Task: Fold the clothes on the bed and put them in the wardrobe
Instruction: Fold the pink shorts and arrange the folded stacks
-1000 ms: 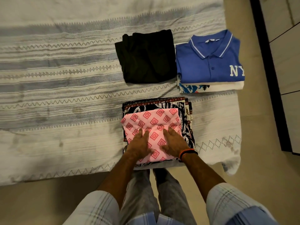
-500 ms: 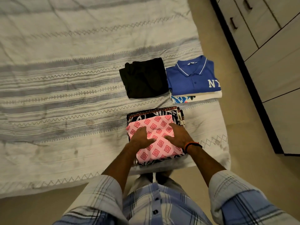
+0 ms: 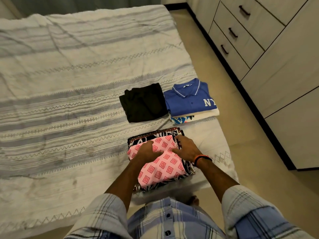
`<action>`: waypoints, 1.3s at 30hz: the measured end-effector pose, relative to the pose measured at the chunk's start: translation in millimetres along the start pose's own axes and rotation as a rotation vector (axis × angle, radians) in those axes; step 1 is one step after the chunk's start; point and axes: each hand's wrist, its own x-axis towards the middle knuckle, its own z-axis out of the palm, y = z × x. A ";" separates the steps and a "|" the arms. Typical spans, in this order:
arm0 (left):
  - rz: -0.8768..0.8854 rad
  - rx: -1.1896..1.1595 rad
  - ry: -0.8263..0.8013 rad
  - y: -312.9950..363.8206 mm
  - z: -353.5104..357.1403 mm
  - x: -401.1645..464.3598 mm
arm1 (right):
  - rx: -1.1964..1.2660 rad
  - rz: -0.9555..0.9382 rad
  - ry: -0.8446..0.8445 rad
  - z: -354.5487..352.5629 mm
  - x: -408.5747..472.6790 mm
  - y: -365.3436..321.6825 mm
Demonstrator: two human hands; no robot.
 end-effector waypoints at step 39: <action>-0.641 -0.545 0.230 -217.8 141.3 117.1 | 0.176 0.428 -0.058 82.6 141.0 130.5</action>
